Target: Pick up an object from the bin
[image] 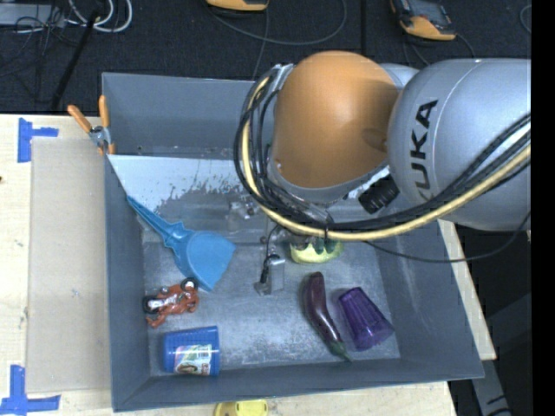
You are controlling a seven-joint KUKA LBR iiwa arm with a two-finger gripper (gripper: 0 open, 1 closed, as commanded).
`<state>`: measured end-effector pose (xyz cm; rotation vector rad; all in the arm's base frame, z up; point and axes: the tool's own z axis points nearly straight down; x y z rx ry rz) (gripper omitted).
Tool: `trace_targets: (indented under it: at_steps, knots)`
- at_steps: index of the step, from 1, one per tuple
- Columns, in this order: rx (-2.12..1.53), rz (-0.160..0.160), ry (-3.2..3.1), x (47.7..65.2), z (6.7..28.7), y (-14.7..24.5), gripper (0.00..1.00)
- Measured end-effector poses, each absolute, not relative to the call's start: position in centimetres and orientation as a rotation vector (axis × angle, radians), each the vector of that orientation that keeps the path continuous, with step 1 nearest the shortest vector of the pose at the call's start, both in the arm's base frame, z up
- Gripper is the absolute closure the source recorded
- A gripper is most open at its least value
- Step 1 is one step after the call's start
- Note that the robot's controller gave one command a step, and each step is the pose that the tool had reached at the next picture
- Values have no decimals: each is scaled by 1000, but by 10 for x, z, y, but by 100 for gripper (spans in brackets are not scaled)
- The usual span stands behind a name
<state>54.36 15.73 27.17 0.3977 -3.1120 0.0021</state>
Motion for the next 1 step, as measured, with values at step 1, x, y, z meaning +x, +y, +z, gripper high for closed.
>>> trace_targets:
  at_steps: [1]
  knots:
    - [407,-4,-3130,551,270,192,0]
